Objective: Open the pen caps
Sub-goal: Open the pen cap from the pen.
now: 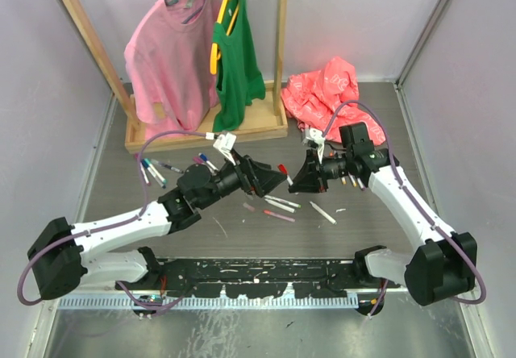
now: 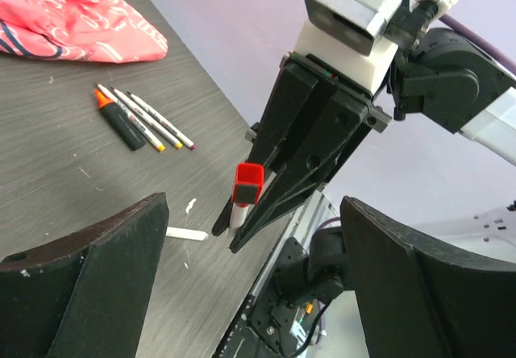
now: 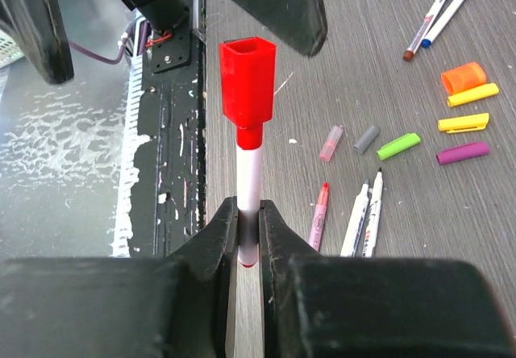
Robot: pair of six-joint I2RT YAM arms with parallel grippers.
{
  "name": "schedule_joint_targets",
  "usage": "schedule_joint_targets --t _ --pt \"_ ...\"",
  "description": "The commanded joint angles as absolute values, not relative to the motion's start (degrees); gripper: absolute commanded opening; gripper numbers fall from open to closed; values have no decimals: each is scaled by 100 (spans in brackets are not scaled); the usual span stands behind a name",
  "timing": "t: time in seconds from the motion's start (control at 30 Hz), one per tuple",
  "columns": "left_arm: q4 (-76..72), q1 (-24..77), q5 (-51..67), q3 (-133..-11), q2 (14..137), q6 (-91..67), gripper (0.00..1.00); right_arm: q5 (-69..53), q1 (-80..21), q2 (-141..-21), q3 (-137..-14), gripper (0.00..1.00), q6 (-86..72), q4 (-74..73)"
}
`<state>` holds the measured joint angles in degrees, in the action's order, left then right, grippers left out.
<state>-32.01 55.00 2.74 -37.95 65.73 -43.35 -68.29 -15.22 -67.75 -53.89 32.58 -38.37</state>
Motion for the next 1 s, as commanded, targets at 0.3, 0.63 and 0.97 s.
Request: schedule_joint_targets --t 0.3,0.63,0.97 --pt "-3104 5468 -223 -4330 6663 -4154 61 -6893 -1417 -6987 -5633 1 3612 -4008" --pt "-3896 5546 222 -4270 7217 -4578 45 -6947 -1424 -6811 -5557 1 3384 -3808" --pt "-4164 5582 275 -4230 7524 -4593 32 -6856 -1427 -6819 -5528 1 3371 -3773"
